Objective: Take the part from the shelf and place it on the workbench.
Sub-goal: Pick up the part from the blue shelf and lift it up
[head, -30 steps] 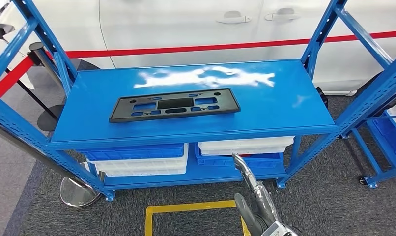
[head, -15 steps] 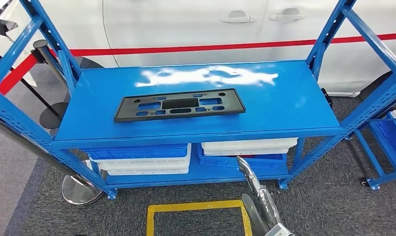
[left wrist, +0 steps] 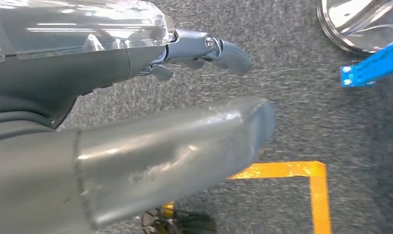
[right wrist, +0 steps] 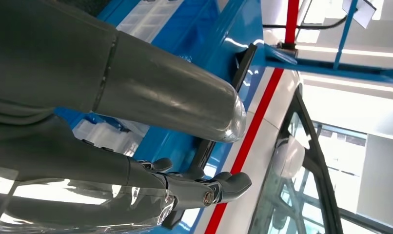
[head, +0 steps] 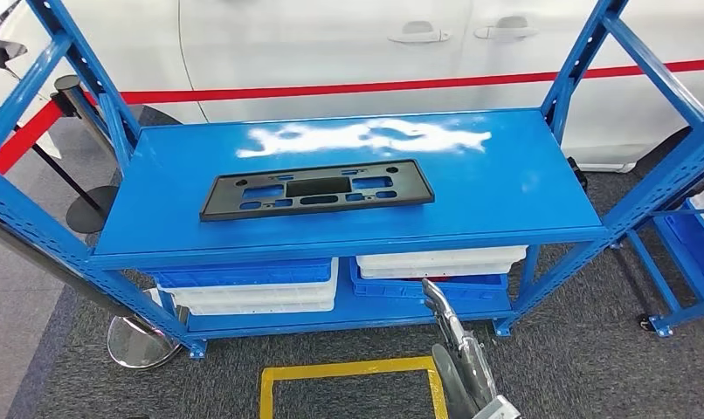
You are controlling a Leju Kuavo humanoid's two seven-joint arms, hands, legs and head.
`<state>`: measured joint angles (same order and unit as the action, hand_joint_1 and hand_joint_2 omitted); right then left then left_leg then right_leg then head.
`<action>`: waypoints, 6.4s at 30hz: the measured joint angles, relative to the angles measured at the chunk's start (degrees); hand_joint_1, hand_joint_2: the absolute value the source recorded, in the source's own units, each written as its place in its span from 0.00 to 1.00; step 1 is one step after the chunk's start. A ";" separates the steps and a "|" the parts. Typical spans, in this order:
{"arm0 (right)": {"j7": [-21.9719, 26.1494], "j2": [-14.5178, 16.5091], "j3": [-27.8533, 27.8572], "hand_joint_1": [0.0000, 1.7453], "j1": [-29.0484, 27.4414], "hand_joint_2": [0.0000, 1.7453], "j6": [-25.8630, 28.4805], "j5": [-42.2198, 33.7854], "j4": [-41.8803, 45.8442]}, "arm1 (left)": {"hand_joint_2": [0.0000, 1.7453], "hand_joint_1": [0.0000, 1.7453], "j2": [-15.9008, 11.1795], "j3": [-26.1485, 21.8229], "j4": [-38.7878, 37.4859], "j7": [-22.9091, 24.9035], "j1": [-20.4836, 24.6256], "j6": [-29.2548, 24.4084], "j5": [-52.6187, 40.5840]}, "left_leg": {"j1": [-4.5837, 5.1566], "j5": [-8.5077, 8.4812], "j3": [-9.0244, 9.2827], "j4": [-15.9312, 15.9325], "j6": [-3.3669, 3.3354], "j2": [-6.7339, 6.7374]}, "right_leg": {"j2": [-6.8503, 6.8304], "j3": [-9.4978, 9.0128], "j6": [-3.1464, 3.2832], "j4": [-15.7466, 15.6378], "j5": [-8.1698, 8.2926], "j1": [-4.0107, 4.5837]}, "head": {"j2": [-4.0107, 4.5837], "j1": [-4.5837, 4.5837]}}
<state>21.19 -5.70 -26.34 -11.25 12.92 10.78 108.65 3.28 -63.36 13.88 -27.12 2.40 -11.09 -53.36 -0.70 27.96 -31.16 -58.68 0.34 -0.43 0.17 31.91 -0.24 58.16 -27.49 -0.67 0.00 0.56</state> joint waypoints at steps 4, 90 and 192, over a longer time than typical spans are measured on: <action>0.01 0.16 -0.01 0.00 -0.01 0.00 -0.53 1.19 -0.21 | 0.00 0.00 0.02 0.00 0.00 0.02 -0.02 0.09 -0.41 | 0.01 -0.76 -0.01 0.60 -1.72 0.04 | -0.03 0.95 -1.14 2.03 -1.49 -0.19 | 0.01 -0.20; -4.80 8.27 4.38 0.00 0.67 1.00 11.10 19.02 -4.64 | 0.00 0.00 -0.17 -3.50 -0.04 0.36 0.19 6.10 -4.93 | -0.34 -0.33 -1.36 -2.28 0.57 0.29 | 0.02 -0.86 1.03 -0.58 -0.26 0.29 | 0.00 -0.11; -20.59 12.55 -7.93 0.00 22.29 1.00 18.26 70.49 -34.78 | 1.00 0.00 -0.17 -5.34 -0.07 -1.14 2.14 12.76 -13.15 | -0.12 -2.62 -1.37 1.35 -2.15 0.23 | 0.04 7.58 -0.61 15.13 -7.53 0.33 | 0.00 -0.45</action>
<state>0.60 6.85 -34.27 11.03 31.18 81.26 73.87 3.10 -68.70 13.81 -28.26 4.54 1.67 -66.50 -0.82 25.33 -32.53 -57.33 -1.81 -0.19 0.21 39.50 -0.86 73.29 -35.01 -0.34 0.00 0.11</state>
